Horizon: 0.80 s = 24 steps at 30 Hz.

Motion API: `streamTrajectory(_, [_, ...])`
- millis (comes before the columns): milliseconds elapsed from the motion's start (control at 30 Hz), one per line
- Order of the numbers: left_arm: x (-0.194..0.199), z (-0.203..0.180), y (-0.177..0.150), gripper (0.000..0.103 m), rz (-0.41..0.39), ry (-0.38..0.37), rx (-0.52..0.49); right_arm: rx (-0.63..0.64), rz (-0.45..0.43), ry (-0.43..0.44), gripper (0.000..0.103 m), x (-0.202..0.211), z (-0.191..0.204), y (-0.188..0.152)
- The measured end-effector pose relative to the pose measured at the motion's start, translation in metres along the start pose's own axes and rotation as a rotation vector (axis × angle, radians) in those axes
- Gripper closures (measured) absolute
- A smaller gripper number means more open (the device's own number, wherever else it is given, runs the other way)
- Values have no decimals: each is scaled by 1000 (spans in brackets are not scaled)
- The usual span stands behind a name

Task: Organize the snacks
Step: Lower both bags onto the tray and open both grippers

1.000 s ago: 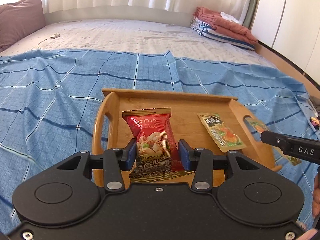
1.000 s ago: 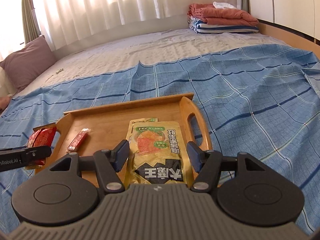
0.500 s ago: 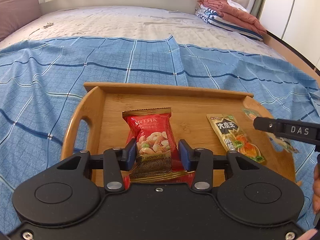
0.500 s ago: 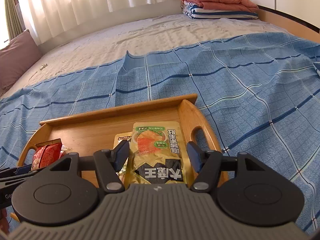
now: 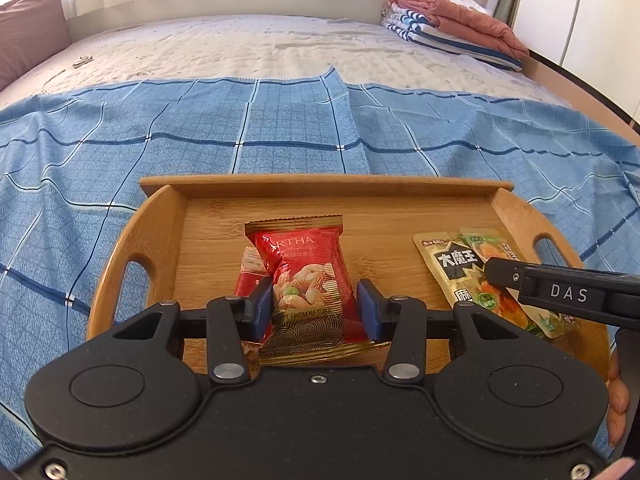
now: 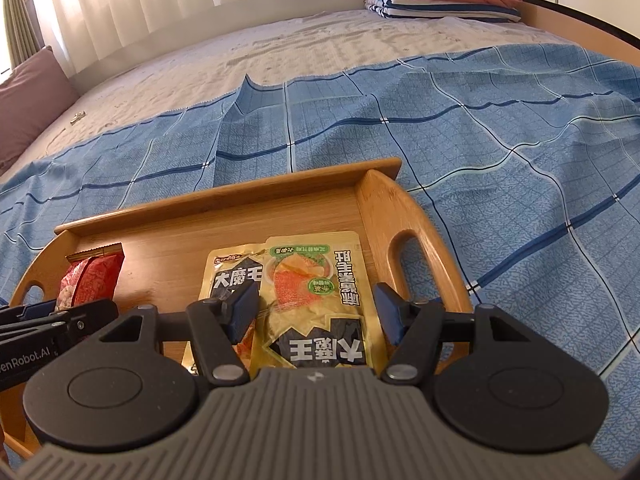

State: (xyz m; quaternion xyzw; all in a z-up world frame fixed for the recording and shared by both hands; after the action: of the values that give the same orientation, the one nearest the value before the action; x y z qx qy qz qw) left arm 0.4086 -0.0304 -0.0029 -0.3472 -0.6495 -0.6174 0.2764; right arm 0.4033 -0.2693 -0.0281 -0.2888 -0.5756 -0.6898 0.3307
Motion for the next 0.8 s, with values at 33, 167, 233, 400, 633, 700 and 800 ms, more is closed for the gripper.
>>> streamTrajectory(33, [-1, -1, 0, 61, -3, -1, 1, -5, -1, 3, 37, 0, 0, 0])
streamTrajectory(167, [-3, -5, -2, 60, -11, 6, -17, -5, -4, 5, 37, 0, -1, -1])
streamTrajectory(233, [-3, -8, -4, 59, -15, 19, -29, -8, -5, 6, 35, 0, -1, -1])
streamTrajectory(400, [-2, -11, -4, 58, -13, 29, -22, -9, -14, 6, 30, 2, 0, -2])
streamTrajectory(633, [10, -11, -6, 27, -40, 29, 5, -25, -47, 31, 16, 14, -3, -3])
streamTrajectory(700, [20, -10, -7, 19, -62, 4, 22, -42, -60, 43, 13, 22, -4, -4])
streamTrajectory(800, [37, -12, -9, 17, -73, -14, 18, -30, -70, 47, 13, 36, -4, -7])
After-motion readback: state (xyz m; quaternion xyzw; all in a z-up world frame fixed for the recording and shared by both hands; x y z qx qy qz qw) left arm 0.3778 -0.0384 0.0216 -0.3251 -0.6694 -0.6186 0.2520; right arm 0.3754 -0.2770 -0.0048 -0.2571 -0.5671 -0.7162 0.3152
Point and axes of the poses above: each gripper's, at about its wrist camera, not at the fingertips, and x roughly against the way its jaws point, z to its left, y to its top, the point moved 2 cm from there along -x, roughly the way its jaws point, and after that the axes turned 6 degrees about z, right-handed, at the moved point
